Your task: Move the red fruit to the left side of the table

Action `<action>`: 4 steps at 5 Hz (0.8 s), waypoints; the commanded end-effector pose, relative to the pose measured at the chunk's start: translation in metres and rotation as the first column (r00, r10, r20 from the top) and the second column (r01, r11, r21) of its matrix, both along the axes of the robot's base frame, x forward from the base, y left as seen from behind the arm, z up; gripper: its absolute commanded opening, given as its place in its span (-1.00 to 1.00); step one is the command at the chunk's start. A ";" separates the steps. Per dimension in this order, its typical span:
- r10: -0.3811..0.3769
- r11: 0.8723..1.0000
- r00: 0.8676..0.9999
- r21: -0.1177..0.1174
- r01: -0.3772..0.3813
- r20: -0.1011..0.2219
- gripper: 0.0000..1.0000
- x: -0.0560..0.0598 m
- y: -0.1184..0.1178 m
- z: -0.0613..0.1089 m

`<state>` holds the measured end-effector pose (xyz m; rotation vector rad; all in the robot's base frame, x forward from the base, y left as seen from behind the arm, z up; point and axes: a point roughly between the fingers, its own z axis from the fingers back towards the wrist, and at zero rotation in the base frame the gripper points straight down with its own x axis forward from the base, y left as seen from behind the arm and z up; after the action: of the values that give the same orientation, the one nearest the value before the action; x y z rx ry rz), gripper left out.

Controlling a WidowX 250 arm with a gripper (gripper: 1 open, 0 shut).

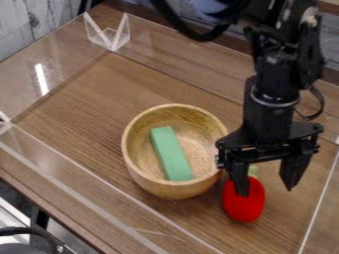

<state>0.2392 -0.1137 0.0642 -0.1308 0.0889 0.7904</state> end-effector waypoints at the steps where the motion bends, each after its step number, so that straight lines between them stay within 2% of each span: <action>1: 0.121 0.992 0.991 -0.035 -0.119 0.055 1.00 0.004 -0.002 0.004; 2: 0.207 0.978 0.977 -0.043 -0.205 0.056 1.00 0.004 -0.003 -0.003; 4: 0.285 0.958 0.957 -0.043 -0.283 0.056 1.00 0.003 -0.007 -0.011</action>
<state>0.2406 -0.1196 0.0495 -0.1882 0.0380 1.0748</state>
